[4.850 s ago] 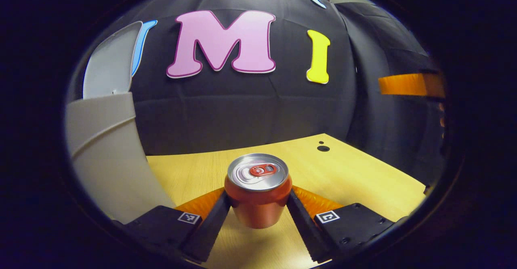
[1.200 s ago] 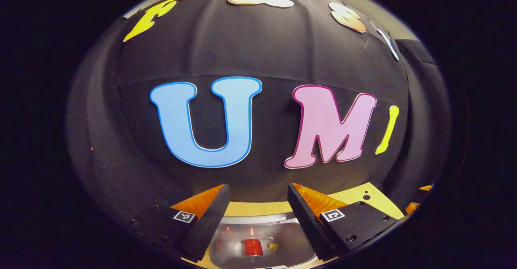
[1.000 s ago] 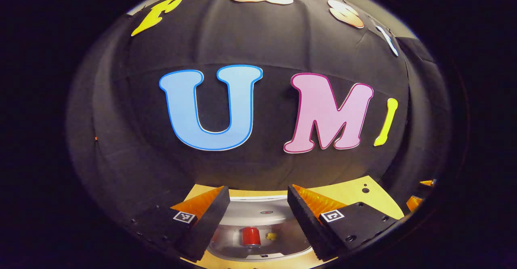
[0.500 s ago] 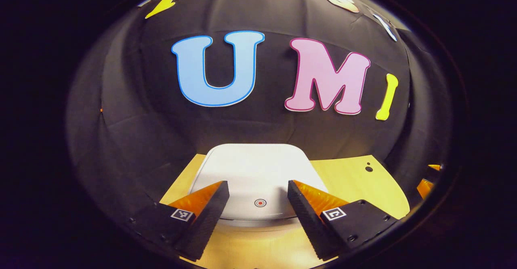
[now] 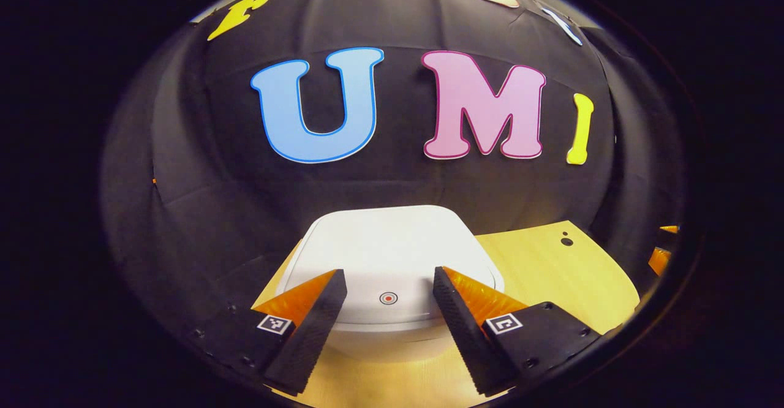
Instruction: Press the lid of the desktop garbage bin to open it, pick up the crumpled paper on the desktop and throw it into the bin, then pick up the pop can on the desktop and drop it into the bin, and finally close the garbage bin lid.
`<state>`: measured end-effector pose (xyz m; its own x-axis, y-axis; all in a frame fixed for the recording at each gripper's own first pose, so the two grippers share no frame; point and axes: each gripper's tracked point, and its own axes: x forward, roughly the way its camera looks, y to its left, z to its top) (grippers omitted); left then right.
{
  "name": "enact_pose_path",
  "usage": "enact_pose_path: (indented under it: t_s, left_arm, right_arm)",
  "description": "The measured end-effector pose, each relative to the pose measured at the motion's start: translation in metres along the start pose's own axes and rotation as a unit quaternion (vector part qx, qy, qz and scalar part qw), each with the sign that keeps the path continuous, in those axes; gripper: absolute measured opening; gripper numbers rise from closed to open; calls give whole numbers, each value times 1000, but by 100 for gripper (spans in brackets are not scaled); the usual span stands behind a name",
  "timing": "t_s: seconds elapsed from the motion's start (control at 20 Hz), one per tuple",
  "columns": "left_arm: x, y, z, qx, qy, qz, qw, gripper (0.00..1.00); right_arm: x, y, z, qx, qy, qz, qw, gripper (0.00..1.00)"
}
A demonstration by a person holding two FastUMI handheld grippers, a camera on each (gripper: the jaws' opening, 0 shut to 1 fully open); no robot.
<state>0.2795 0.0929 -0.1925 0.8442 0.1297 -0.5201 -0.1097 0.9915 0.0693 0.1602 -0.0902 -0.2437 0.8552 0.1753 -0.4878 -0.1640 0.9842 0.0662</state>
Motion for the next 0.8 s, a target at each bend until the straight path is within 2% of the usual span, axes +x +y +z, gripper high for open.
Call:
enact_pose_path:
  t_s: [0.15,0.4,0.55,0.65,0.8]
  left_arm:
    - [0,-3,1,16,-4,-6,1000,99]
    - [-1,-5,-1,10,3,-10,1000,98]
    - [-2,-7,1,17,-17,-22,999,99]
    - [-3,-6,3,19,-11,-17,1000,98]
    - [-10,-2,9,25,-40,10,999,98]
  right_arm:
    - [-1,1,-3,4,0,1,1000,97]
    - [-10,6,6,0,-16,-6,1000,97]
    - [-21,11,12,-3,-31,-11,999,97]
    - [-28,12,12,-5,-30,-17,999,97]
    - [-43,18,18,-5,-33,-20,999,97]
